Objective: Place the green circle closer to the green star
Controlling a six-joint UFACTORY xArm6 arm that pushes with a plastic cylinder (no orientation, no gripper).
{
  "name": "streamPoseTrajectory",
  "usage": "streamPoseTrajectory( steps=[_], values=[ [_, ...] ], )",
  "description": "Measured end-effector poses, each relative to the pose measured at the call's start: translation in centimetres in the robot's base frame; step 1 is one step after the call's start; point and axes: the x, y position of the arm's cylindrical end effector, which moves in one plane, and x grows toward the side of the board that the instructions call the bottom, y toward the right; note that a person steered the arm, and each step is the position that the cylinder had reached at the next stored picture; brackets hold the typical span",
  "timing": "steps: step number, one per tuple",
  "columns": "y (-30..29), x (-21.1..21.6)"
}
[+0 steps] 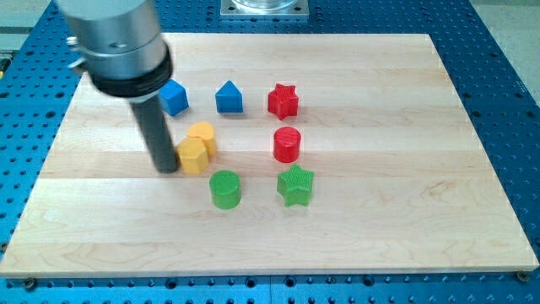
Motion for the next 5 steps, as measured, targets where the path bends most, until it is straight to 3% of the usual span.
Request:
streamPoseTrajectory(
  steps=[2,5],
  values=[
    [2.6,-1.8],
    [-5.8,-0.3]
  ],
)
